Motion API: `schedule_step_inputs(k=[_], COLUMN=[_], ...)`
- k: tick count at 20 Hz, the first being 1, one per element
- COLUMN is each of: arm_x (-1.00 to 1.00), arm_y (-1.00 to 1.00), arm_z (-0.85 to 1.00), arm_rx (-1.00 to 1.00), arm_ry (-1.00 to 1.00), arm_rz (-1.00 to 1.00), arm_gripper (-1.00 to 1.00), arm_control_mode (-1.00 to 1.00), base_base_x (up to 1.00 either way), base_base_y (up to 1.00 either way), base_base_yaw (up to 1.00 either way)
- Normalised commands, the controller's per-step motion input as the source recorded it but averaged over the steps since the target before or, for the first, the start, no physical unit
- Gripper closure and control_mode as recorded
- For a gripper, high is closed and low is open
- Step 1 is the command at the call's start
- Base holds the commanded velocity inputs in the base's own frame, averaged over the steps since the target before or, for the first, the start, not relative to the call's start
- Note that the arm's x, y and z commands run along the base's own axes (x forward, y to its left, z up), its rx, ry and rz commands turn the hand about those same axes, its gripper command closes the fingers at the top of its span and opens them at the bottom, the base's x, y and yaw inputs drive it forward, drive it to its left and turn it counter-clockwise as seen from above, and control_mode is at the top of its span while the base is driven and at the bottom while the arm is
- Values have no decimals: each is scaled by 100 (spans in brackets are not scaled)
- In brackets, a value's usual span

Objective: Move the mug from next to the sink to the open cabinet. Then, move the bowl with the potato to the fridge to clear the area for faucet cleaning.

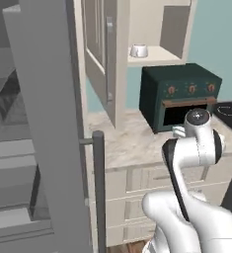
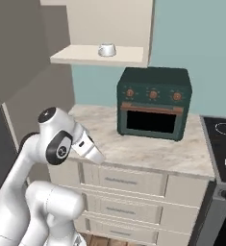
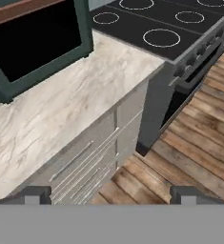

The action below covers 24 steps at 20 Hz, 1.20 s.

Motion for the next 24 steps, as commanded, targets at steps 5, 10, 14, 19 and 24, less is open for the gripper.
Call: schedule_step_inputs(k=[5, 10, 14, 19, 24], arm_x=[0, 0, 0, 0, 0], arm_y=[0, 0, 0, 0, 0], arm_z=[0, 0, 0, 0, 0], arm_rx=[0, 0, 0, 0, 0], arm_ry=[0, 0, 0, 0, 0], arm_rz=[0, 0, 0, 0, 0], arm_gripper=[-100, -100, -100, -100, -100], arm_control_mode=[100, 100, 100, 100, 100], base_base_x=[-85, -70, -47, 1, 39], base_base_y=[0, 0, -6, -69, -77], base_base_yaw=[-83, -89, -90, -86, -76])
